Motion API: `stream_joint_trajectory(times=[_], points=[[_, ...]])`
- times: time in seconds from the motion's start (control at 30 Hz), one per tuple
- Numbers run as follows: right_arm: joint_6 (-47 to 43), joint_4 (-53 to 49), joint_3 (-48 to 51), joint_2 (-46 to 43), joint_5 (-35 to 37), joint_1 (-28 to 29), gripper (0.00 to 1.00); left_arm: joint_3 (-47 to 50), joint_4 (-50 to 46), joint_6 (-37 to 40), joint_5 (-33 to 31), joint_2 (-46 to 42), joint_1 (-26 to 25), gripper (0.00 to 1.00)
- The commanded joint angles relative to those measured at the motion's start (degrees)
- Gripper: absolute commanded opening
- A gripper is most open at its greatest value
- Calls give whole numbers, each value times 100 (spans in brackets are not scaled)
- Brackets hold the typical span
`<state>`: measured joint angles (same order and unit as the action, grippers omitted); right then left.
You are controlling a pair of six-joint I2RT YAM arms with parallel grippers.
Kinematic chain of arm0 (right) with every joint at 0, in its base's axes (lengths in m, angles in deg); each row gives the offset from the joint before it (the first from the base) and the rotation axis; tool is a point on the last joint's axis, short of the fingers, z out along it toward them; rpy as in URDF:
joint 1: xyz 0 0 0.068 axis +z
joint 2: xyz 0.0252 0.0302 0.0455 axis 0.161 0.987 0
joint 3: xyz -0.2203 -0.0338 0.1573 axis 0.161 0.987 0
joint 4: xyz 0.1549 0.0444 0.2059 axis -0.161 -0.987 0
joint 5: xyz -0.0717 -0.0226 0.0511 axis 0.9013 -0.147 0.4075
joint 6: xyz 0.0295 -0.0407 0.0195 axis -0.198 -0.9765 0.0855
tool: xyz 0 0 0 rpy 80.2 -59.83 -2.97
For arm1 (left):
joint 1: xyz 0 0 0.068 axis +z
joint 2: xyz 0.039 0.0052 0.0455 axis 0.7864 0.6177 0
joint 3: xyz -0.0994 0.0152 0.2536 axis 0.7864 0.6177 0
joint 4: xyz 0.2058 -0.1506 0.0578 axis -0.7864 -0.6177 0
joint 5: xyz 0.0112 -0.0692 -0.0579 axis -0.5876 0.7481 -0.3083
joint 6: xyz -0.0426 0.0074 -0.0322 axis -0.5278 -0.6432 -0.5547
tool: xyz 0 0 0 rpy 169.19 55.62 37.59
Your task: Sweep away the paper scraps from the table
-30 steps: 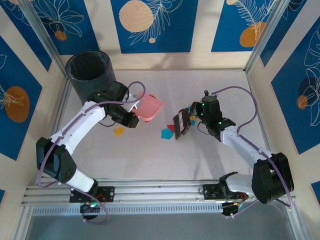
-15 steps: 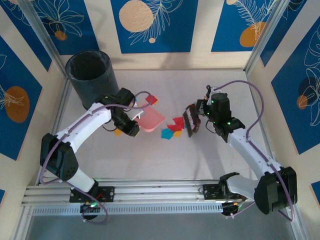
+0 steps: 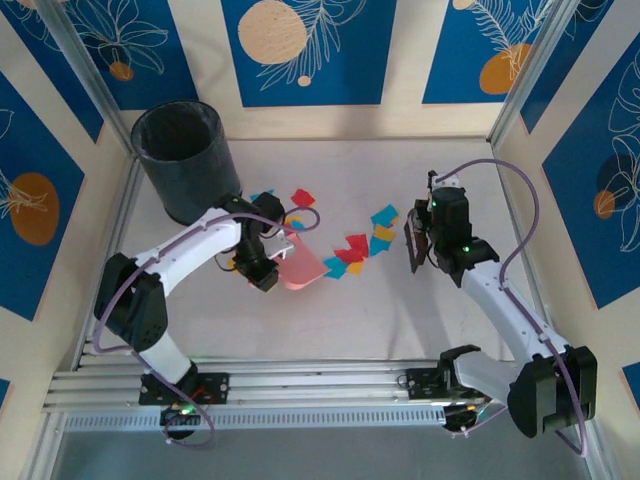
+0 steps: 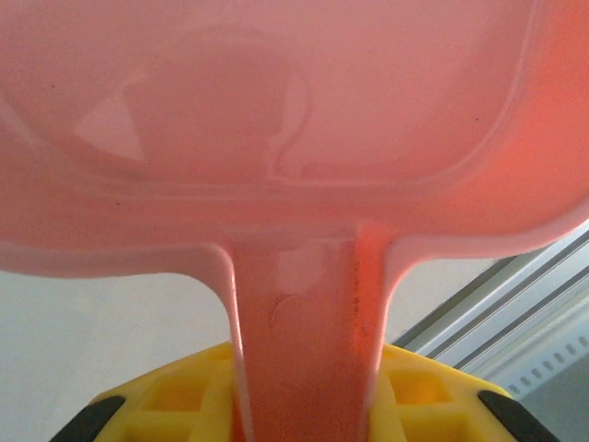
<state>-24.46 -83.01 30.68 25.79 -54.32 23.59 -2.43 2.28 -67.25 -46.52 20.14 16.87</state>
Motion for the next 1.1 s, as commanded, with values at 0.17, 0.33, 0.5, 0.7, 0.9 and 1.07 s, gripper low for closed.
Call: stream_joint_trajectory(times=[0.17,0.33,0.5,0.7,0.9,1.07], points=[[-271,93,-203,418,406,33,0,103,-415,197,-45,84,-205,0],[-273,129,-280,647,337,78,0,152,-405,232,140,215,-290,0],[-249,148,-334,839,254,153,0,167,-429,267,194,307,-358,0],[-322,257,-351,969,58,308,0,299,-387,317,293,375,-444,0],[-390,287,-360,1054,-117,421,0,224,-388,337,87,709,-505,0],[-471,290,-351,1059,-346,509,0,157,-284,378,-6,893,-515,0]])
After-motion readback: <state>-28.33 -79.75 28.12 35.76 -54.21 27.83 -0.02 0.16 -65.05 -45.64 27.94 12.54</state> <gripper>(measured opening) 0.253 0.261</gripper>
